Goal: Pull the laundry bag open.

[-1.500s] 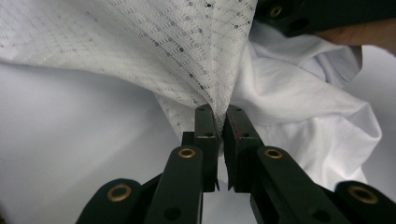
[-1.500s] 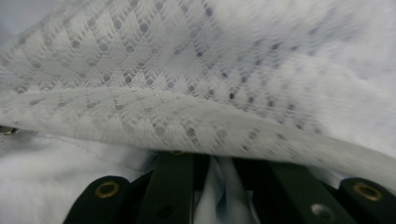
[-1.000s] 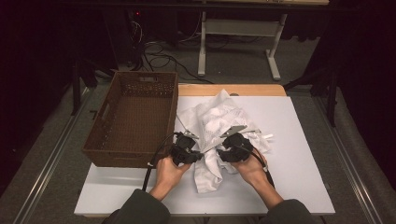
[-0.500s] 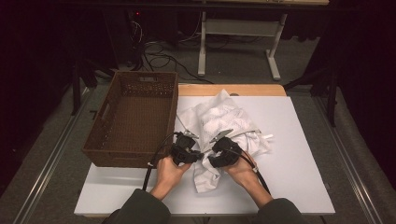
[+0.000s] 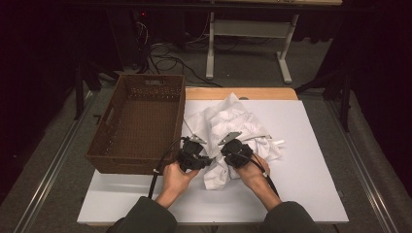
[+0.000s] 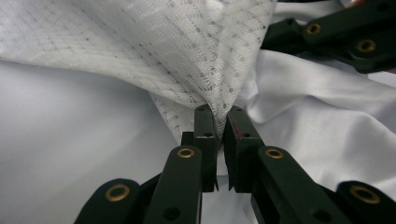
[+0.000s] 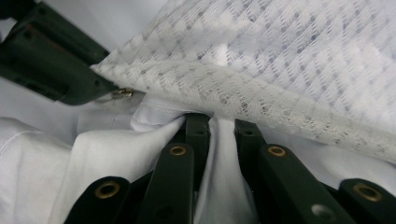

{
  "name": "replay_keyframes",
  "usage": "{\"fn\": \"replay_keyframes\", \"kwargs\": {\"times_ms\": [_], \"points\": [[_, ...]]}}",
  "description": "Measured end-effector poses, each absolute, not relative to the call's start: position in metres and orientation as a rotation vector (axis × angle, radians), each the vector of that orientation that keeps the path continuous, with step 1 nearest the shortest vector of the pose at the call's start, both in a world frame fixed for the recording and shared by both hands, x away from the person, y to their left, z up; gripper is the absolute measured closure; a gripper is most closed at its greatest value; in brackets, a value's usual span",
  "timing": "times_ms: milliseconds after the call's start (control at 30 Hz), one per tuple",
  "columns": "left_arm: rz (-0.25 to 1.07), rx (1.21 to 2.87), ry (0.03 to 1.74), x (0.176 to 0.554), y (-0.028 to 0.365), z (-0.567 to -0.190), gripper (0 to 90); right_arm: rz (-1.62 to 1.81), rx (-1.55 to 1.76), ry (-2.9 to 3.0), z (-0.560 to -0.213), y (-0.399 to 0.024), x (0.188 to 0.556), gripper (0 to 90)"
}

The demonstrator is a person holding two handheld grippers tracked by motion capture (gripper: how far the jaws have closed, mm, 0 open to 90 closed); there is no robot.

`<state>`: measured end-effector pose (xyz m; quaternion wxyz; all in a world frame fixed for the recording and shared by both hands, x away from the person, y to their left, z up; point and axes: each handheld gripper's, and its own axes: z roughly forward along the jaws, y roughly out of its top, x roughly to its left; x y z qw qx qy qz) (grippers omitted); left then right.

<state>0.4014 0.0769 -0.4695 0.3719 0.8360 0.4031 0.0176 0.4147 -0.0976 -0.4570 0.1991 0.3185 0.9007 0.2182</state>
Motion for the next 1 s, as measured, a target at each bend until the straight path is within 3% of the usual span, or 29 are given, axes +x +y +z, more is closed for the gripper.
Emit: {"fn": "replay_keyframes", "kwargs": {"times_ms": [367, 633, 1000], "points": [[0.029, 2.14, 1.046, 0.397, 0.081, -0.47, 84.5, 0.564, 0.984, 2.462, -0.466, -0.086, 0.45, 79.7], [0.012, 2.134, 1.053, 0.397, 0.083, -0.473, 83.2, 0.597, 0.938, 2.542, -0.457, -0.098, 0.429, 54.3], [0.025, 2.149, 1.066, 0.397, 0.083, -0.477, 83.4, 0.734, 0.873, 2.582, -0.432, -0.124, 0.392, 42.2]]}}
